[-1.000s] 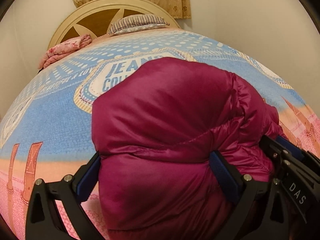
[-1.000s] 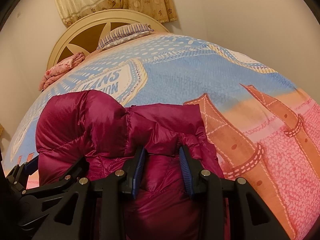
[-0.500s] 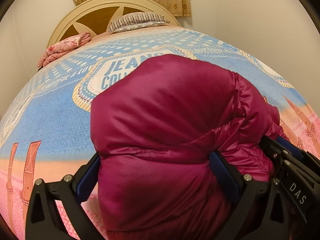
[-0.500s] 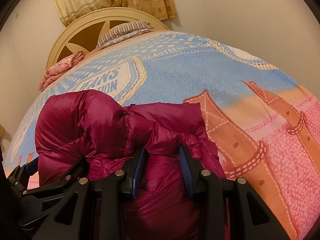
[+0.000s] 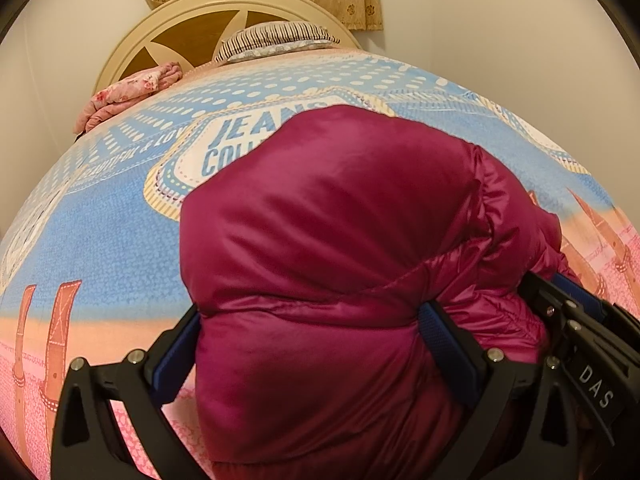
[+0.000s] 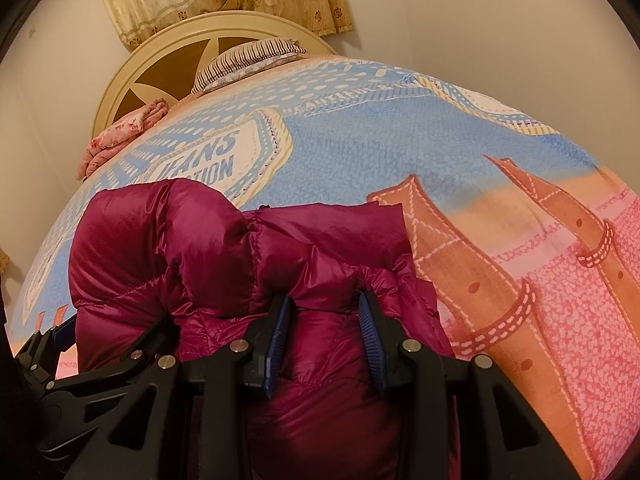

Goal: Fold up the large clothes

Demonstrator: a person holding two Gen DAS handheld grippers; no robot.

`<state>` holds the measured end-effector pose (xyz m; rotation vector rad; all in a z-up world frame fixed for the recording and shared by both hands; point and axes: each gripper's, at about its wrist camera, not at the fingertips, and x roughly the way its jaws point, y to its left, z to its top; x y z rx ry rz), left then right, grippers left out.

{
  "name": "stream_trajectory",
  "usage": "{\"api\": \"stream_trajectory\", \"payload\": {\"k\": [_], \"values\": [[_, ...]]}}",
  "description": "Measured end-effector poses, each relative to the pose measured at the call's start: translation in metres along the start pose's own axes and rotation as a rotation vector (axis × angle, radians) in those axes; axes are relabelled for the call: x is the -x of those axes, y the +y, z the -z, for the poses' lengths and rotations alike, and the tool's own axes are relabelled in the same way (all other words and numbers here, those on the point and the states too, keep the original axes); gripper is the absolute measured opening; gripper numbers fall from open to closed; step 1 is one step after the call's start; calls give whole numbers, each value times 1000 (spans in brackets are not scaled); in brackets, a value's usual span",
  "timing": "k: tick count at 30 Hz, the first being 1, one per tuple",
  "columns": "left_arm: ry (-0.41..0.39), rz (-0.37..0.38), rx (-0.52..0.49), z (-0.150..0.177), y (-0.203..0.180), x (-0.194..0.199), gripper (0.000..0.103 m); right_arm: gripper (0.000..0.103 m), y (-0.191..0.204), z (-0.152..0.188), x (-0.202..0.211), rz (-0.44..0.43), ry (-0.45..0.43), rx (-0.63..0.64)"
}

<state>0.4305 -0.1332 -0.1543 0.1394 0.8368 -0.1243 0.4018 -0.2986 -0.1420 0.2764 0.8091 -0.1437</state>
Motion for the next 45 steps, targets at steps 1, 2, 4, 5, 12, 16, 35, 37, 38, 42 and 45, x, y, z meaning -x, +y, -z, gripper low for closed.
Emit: {"api": "stream_trajectory", "payload": {"k": [1,2,4,5,12,16,35,37,38,42,45], "values": [[0,1,0,0,0,0,103,37,0,0,0,0,0,0],[0,0,0,0,0,0,103,37,0,0,0,-1,0,0],[2,3,0,0,0,0,103,37,0,0,-1,-4,1,-1],[6,14,2,-1,2,0,103,38,-1,0,-1,-11,3,-4],[27,129,120,7,35,23,103,50,-1,-5,0,-77,32,14],[-23,179,91,27,44,49,103,70,4,-4,15,-100,22,70],[-31,467,167,51,61,42,85,49,-42,11,17,-364,127,-13],[-59,428,101,51,51,55,76,32,-39,11,21,-402,134,1],[-70,402,66,52,47,63,67,26,-36,11,26,-414,129,12],[-98,327,8,48,42,92,44,21,-20,15,46,-407,95,53],[-133,311,-16,48,50,114,31,19,-5,19,61,-429,79,74]]}}
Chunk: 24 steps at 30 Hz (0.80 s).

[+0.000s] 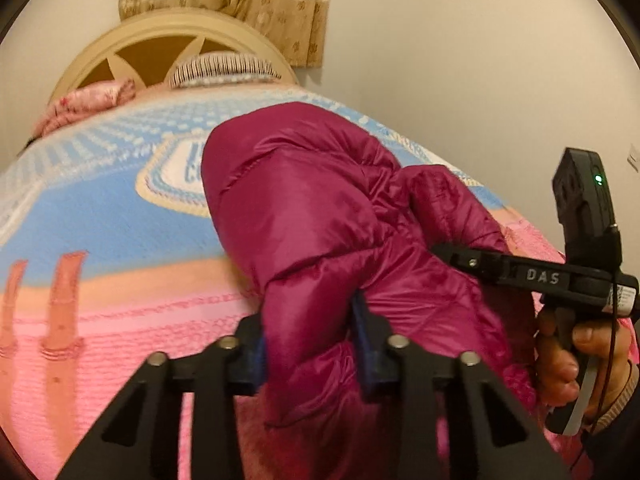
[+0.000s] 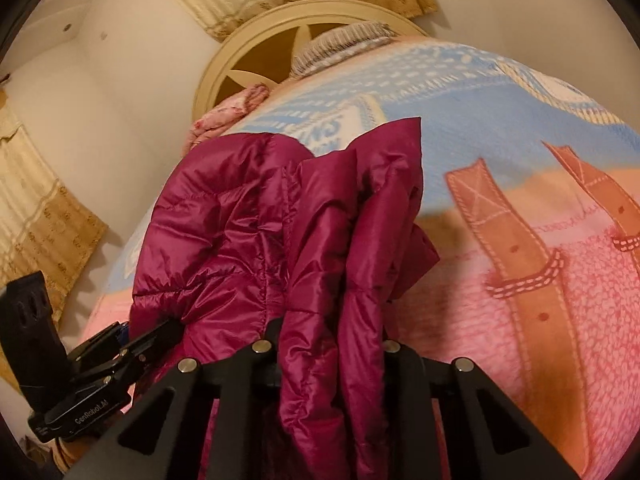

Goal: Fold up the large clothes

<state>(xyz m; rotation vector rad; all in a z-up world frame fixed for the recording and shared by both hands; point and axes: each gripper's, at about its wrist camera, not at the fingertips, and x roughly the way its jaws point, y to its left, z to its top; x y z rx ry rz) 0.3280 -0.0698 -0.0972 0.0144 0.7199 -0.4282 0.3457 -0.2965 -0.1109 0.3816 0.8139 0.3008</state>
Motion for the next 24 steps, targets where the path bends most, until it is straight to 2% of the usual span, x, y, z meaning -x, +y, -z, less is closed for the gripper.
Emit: {"api": "stream_trajectory", "payload": {"k": [3,5,14,24], "values": [[2,-46,-11,-1,5,23,30,19,24,3,3,-30,-2,26],[-10,-48,-4,0,12,34,27,19,38,8,3,-43,1,44],[-59,-175,14,20,59,103,27,18,122,28,-8,-172,25,117],[-67,-289,97,47,121,149,27,18,136,31,-10,-308,114,188]]}}
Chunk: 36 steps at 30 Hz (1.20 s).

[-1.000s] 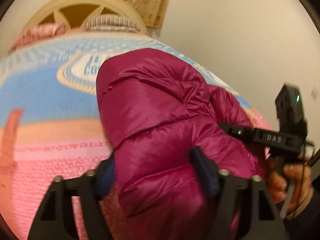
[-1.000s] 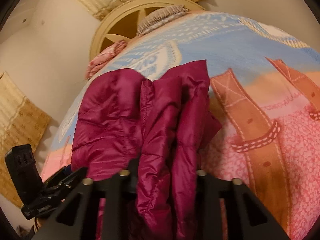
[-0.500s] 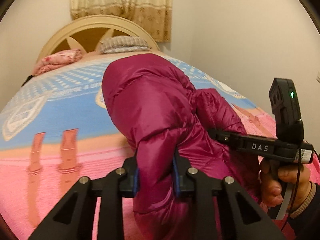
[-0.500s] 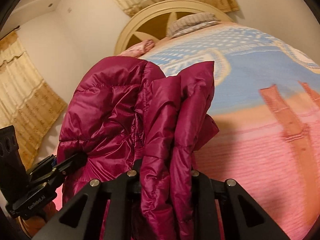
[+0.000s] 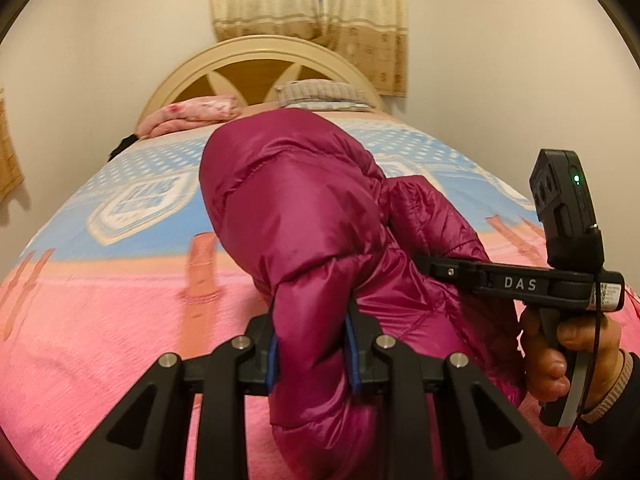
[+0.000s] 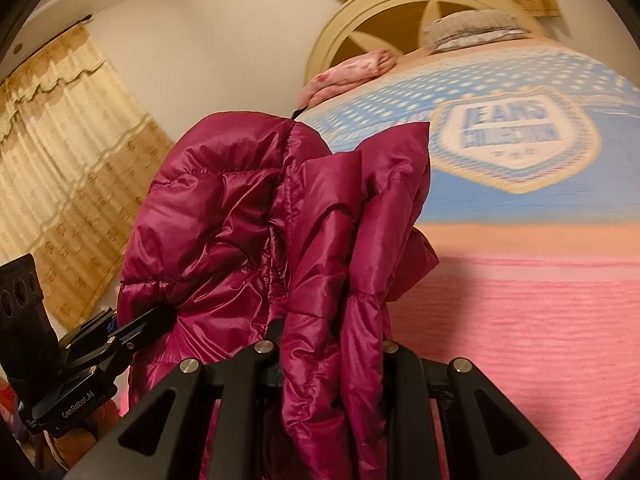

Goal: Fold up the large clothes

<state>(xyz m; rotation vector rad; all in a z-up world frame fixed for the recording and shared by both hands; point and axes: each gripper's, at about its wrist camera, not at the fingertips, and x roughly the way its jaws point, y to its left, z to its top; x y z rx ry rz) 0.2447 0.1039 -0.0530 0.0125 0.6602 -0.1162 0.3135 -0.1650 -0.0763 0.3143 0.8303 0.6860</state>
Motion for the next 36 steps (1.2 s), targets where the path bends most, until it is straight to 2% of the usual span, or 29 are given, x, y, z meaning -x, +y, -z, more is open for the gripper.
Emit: {"api": "stream_trajectory", "payload": {"k": [4,12,21,36], "values": [[6,-40,43,9,29,5,27,18,16,-2,-22,-30,31,31],[16,-90,90,23,55,13,27,18,42,-5,-66,-74,93,63],[60,-115,130,41,73,-11,27,18,46,7,-93,-56,148,58],[81,-131,165,65,92,-29,45,18,40,15,-107,4,160,68]]}}
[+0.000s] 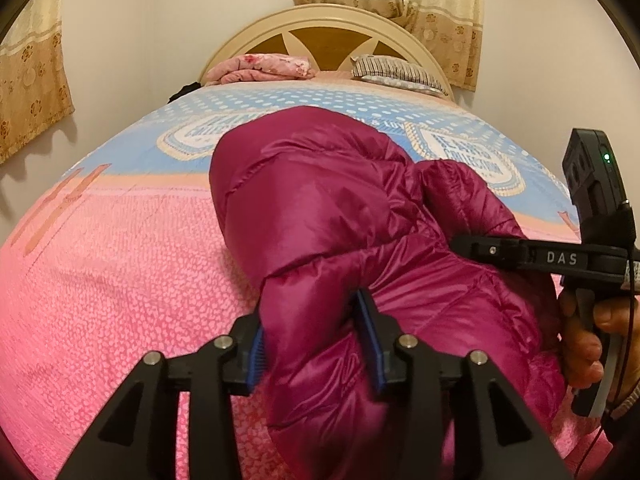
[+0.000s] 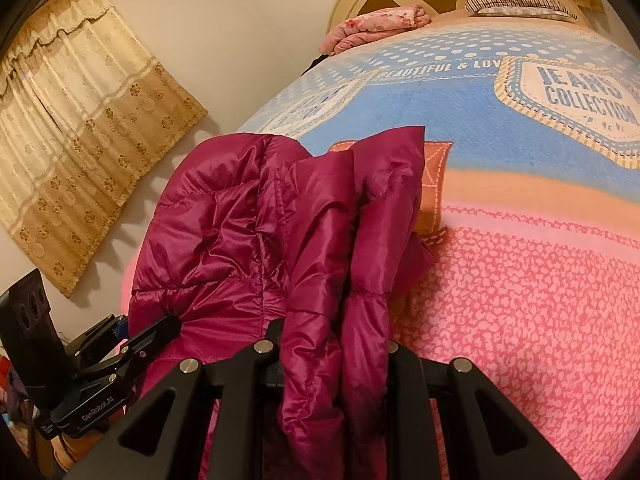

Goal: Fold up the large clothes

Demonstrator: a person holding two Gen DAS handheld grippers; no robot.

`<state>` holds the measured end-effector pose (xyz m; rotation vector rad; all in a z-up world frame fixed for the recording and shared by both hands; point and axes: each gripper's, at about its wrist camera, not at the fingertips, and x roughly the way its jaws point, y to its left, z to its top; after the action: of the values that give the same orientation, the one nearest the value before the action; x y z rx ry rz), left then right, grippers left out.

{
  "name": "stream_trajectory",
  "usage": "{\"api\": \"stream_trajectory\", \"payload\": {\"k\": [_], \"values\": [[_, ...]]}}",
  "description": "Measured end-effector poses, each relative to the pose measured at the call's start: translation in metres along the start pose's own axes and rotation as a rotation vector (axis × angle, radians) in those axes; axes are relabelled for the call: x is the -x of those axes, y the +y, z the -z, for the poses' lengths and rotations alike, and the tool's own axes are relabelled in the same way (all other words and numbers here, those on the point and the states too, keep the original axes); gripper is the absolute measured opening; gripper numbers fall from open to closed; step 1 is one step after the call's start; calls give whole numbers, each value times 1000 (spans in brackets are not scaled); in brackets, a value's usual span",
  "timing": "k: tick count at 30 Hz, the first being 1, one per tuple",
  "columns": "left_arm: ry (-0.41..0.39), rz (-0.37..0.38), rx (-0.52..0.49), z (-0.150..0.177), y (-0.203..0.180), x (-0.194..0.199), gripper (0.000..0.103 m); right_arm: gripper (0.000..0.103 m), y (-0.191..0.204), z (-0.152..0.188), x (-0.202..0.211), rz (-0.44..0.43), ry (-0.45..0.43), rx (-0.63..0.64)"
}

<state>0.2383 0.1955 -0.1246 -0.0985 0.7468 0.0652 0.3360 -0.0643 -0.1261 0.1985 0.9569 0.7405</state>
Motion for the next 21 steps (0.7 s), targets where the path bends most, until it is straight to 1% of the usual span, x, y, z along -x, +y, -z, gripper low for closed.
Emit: {"api": "stream_trajectory", "payload": {"k": [4,7,10,12,13,15,16,17,18,21], "values": [[-2,-1,22,5,3,-5,50,19,0,2,-4,23,0,3],[-8,-3,30,8,5,-5,54,20,-3,5,-6,25,1,-9],[-13,-5,33,10,5,-4,55,21,-4,6,-7,26,2,-11],[-16,-16,36,10,5,-3,59,22,-3,7,-6,32,3,-6],[-16,-23,38,10,5,-2,61,26,-3,7,-6,36,2,-1],[-18,-36,41,12,7,0,67,29,-2,7,-5,48,-1,-4],[-18,-44,44,12,8,2,71,32,-3,7,-5,53,-1,-5],[-18,-49,46,12,7,2,73,33,-3,8,-4,55,-1,-4],[-18,-53,49,13,7,4,75,34,-3,8,-4,56,-2,-5],[-19,-57,46,13,8,10,75,39,-3,8,0,63,-6,-9]]}}
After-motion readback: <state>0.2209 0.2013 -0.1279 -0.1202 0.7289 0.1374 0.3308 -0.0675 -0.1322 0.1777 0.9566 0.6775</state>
